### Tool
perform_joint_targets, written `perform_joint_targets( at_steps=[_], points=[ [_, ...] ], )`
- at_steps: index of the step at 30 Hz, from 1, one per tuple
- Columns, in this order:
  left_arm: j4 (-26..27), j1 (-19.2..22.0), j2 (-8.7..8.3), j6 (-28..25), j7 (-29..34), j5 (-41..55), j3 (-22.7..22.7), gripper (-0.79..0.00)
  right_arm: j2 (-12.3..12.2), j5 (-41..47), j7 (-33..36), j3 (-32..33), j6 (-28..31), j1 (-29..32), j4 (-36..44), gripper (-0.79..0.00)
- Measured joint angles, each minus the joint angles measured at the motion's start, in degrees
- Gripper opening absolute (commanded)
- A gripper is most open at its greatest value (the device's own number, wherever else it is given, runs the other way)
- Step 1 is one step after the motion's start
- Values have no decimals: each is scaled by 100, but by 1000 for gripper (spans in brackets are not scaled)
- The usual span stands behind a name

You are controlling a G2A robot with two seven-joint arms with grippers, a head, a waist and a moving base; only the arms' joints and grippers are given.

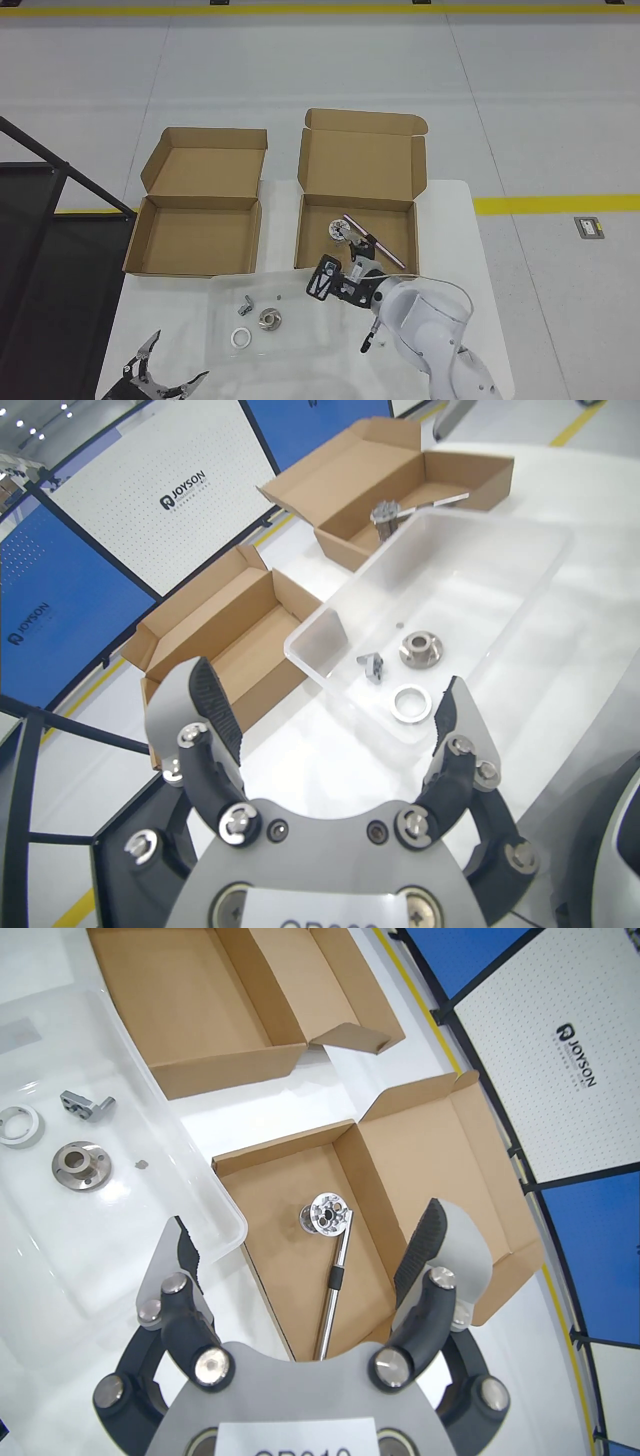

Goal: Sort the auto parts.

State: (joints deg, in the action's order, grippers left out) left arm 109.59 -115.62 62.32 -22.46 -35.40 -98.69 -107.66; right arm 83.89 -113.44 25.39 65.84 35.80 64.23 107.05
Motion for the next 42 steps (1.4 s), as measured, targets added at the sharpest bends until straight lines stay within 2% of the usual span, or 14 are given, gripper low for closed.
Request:
perform_joint_targets(
  at_steps=[3, 6, 10, 14, 17, 21, 30, 33, 40, 42],
  points=[
    [584, -119, 30, 87, 558, 163, 68, 0, -106, -588, -511, 1, -53, 546, 528, 0],
    [1075, -20, 57, 212, 1340, 212, 348, 0, -219, -1159, -1026, 58, -112, 1098, 953, 0],
    [1497, 427, 67, 130, 2632, -112, 905, 0, -385, -1832, -1855, 324, -294, 1833, 1298, 0],
    [1674, 1002, 77, -184, 3813, -260, 1428, 0, -510, -2296, -2645, 565, -593, 2478, 1421, 0],
    [1717, 1246, 88, -200, 4440, -169, 1564, 0, -512, -2293, -2649, 571, -599, 2472, 1421, 0],
    [1714, 1219, 87, -190, 4266, -175, 1553, 0, -511, -2287, -2627, 568, -593, 2458, 1419, 0],
    [1693, 1230, 88, -222, 4309, -131, 1570, 0, -511, -2288, -2629, 568, -593, 2458, 1419, 0],
    [1658, 1398, 91, -465, 4835, 148, 1619, 0, -511, -2277, -2628, 567, -611, 2458, 1402, 0],
    [1707, 2093, 74, -1349, 6722, 857, 1840, 0, -567, -2023, -2842, 766, -731, 2484, 1163, 0],
    [1637, 2298, 76, -1403, 7181, 998, 1944, 0, -597, -1988, -3001, 907, -802, 2573, 1162, 0]
  ],
)
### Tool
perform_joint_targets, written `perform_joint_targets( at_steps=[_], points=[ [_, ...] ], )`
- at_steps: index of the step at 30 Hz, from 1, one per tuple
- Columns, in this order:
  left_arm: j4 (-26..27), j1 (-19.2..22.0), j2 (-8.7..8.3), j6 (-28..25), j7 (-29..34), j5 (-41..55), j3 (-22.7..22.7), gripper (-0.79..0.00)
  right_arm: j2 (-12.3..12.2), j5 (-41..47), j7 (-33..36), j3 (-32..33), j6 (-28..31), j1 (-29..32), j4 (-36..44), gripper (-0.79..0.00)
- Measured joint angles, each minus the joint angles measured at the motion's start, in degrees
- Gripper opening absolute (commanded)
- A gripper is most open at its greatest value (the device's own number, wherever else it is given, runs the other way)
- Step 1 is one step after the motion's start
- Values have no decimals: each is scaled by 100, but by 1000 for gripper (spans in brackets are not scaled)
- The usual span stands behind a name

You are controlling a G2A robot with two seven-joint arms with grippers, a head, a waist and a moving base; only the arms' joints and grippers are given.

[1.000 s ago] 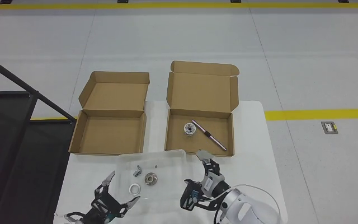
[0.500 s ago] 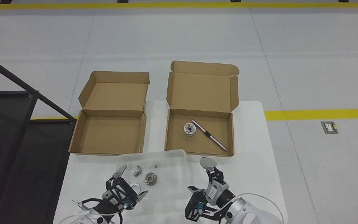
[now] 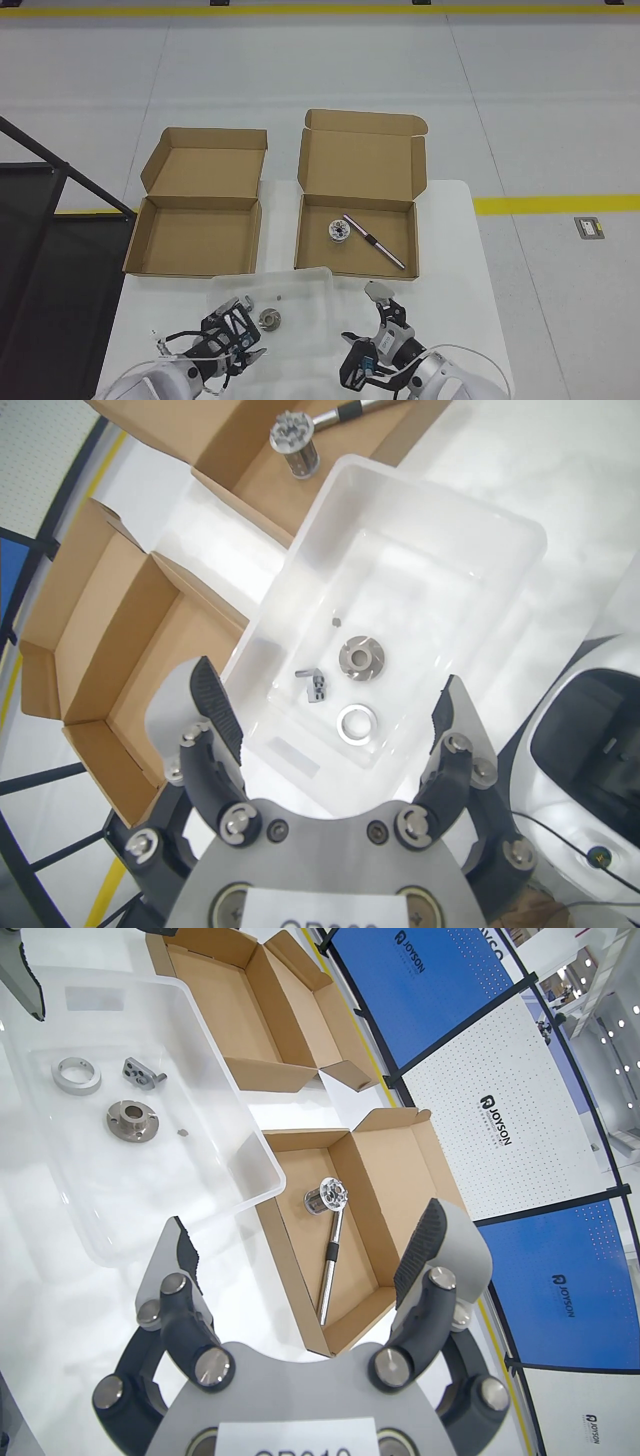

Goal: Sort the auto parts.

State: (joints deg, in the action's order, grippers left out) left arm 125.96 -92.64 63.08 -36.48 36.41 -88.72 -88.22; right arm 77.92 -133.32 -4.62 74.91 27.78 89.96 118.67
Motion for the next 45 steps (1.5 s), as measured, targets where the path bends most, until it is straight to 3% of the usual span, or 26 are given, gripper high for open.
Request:
perform_joint_targets(
  at_steps=[8, 9, 10, 13, 16, 20, 28, 34, 45],
  points=[
    [-532, 985, 27, -273, 1698, 442, 684, 0, -126, 497, -895, 851, -583, 678, 207, 0],
    [-602, 1087, 33, -271, 1824, 478, 769, -99, -134, 538, -917, 909, -601, 729, 215, 0],
    [-694, 1222, 43, -248, 1968, 519, 880, -139, -140, 561, -916, 944, -606, 760, 218, 0],
    [-919, 1529, 71, -140, 2205, 607, 1144, -163, -140, 559, -903, 942, -602, 759, 218, 0],
    [-1142, 1799, 98, -53, 2317, 650, 1369, -259, -139, 557, -903, 940, -601, 757, 218, 0],
    [-1475, 2100, 131, 37, 2473, 734, 1619, -314, -139, 557, -903, 940, -601, 758, 218, 0],
    [-2070, 2442, 177, 185, 2679, 740, 2011, -329, -139, 557, -903, 940, -601, 758, 218, 0],
    [-2451, 2588, 206, 330, 2613, 552, 2249, -397, -139, 557, -903, 940, -601, 758, 218, 0],
    [-2846, 2782, 248, 500, 2343, 430, 2467, -428, -139, 557, -903, 940, -601, 758, 218, 0]
  ],
)
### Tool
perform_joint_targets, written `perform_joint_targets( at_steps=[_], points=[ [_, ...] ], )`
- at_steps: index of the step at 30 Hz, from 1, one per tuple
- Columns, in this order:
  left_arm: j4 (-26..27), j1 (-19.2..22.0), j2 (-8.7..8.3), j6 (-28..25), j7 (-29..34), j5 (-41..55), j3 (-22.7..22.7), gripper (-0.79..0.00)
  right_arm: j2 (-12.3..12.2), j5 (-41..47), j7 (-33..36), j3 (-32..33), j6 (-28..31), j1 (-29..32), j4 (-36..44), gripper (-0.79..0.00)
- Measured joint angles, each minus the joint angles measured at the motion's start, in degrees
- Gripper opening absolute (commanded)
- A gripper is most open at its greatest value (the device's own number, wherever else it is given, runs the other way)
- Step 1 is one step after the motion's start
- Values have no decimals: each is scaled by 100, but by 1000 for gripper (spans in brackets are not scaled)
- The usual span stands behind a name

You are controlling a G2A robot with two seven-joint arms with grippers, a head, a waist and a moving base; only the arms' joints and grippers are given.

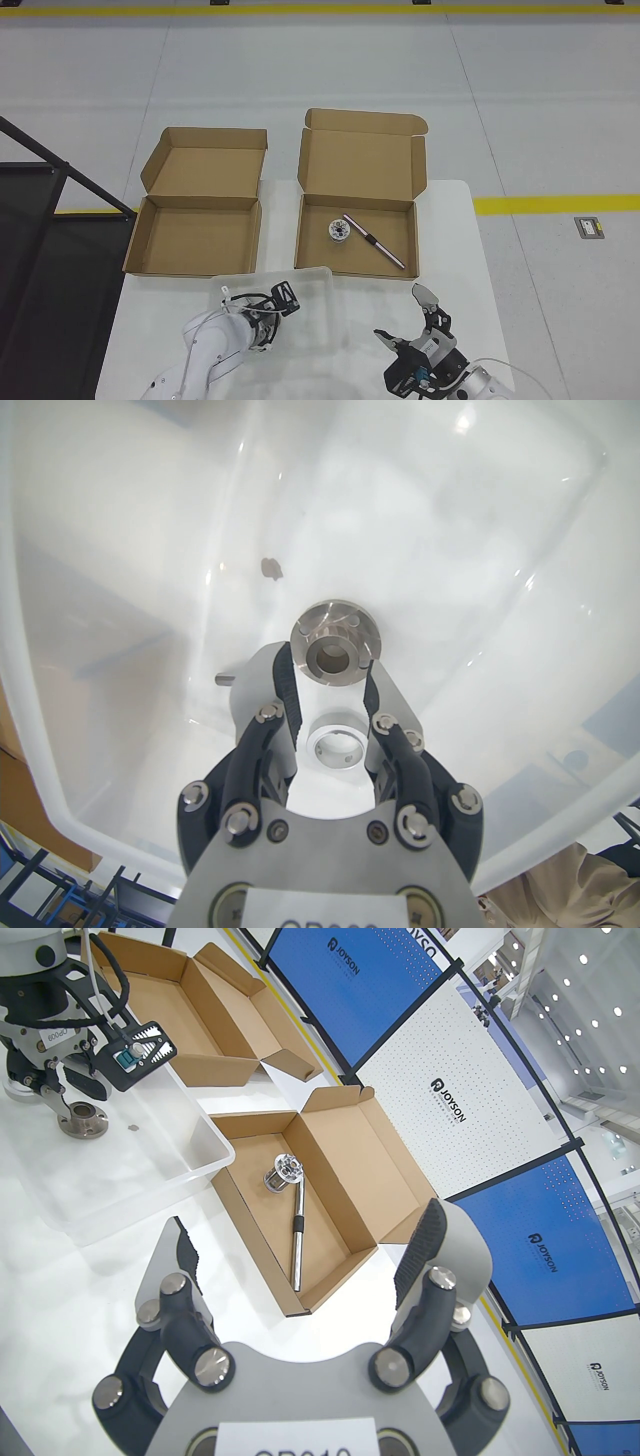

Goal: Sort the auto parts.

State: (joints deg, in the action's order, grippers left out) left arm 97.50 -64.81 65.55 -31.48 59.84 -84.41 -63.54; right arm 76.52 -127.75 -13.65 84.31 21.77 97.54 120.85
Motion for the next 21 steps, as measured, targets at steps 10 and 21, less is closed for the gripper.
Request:
perform_joint_targets(
  at_steps=[10, 21],
  points=[
    [-223, 165, 30, 24, 26, 68, 117, -483, 0, 0, 0, 0, 0, 0, 0, 0],
    [-359, 295, 59, 45, 105, 96, 238, -505, 0, 0, 0, 0, 0, 0, 0, 0]
  ],
)
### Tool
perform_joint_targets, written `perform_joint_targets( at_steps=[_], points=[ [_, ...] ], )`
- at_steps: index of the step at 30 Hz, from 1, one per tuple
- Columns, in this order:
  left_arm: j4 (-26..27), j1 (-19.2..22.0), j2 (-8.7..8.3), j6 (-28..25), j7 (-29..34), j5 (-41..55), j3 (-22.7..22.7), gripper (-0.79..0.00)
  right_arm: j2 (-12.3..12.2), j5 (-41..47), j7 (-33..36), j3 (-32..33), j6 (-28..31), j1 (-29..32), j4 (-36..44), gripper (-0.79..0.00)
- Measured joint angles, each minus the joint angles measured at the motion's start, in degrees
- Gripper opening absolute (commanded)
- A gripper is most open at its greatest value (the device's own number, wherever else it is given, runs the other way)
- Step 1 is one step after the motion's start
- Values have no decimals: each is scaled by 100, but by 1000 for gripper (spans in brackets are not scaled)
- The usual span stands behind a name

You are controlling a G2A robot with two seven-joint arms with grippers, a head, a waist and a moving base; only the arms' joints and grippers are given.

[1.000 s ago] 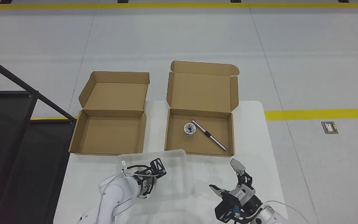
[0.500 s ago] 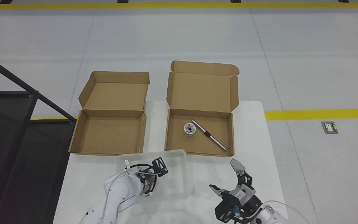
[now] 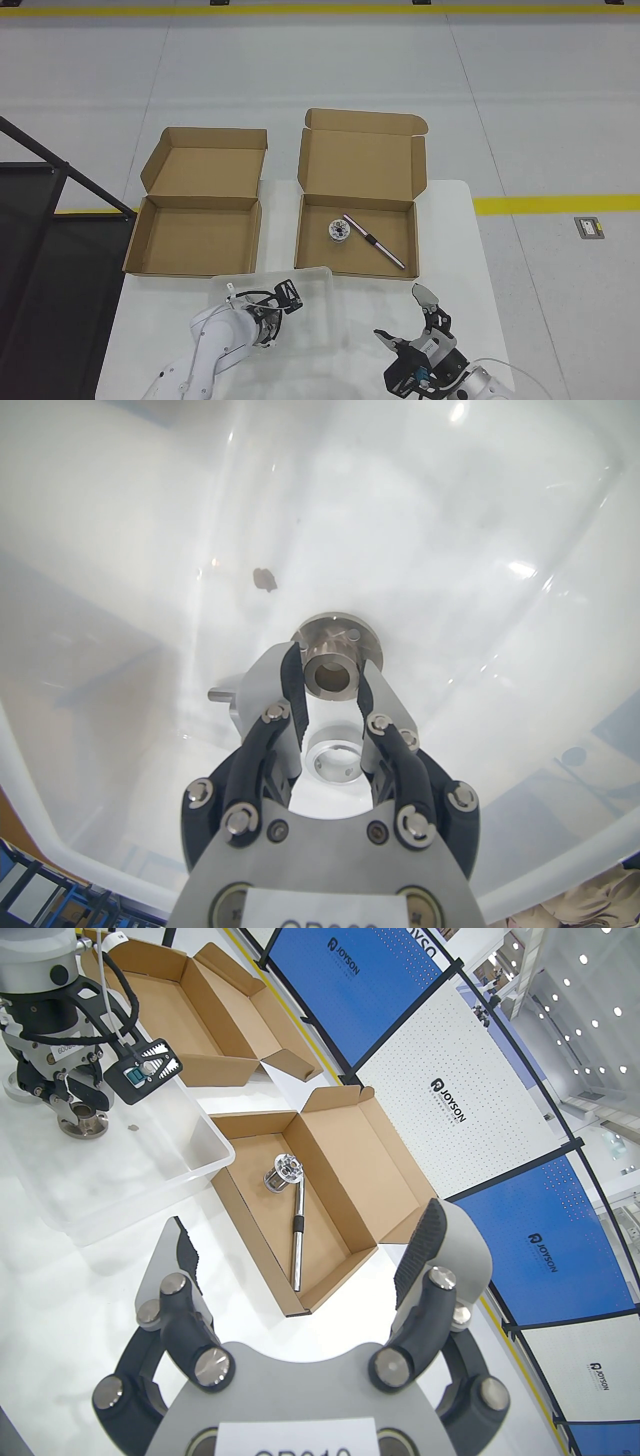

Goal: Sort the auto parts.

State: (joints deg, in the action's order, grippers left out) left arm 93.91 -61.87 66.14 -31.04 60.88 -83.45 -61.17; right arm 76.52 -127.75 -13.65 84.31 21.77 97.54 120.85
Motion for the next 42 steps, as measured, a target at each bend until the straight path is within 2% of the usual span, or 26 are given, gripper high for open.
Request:
perform_joint_targets(
  at_steps=[6, 7, 9, 10, 15, 18, 24, 28, 30, 33, 37, 40, 42],
  points=[
    [-92, 46, 12, 21, 0, -1, 49, -573, 0, 0, 0, 0, 0, 0, 0, 0],
    [-106, 55, 14, 28, -3, -5, 57, -606, 0, 0, 0, 0, 0, 0, 0, 0],
    [-121, 64, 17, 34, -7, -7, 67, -748, 0, 0, 0, 0, 0, 0, 0, 0],
    [-127, 70, 18, 37, -7, -6, 70, -785, 0, 0, 0, 0, 0, 0, 0, 0],
    [-10, 36, 6, 32, -26, 25, 16, -785, 0, 0, 0, 0, 0, 0, 0, 0],
    [319, -128, -32, -106, -85, 192, -133, -785, 0, 0, 0, 0, 0, 0, 0, 0],
    [1535, -755, -189, -338, -140, 593, -875, -785, 0, 0, 0, 0, 0, 0, 0, 0],
    [2254, -1242, -305, -349, -306, 1009, -1761, -785, 0, 0, 0, 0, 0, 0, 0, 0],
    [2392, -1402, -348, -376, -432, 1288, -2219, -785, 0, 0, 0, 0, 0, 0, 0, 0],
    [2422, -1597, -407, -351, -667, 1746, -2998, -785, 0, 0, 0, 0, 0, 0, 0, 0],
    [2140, -1651, -463, -124, -922, 2259, -3908, -785, 0, 0, 0, 0, 0, 0, 0, 0],
    [1828, -1575, -490, 133, -1056, 2306, -4285, -785, 0, 0, 0, 0, 0, 0, 0, 0],
    [1621, -1504, -505, 196, -1089, 2311, -4375, -785, 0, 0, 0, 0, 0, 0, 0, 0]
  ],
)
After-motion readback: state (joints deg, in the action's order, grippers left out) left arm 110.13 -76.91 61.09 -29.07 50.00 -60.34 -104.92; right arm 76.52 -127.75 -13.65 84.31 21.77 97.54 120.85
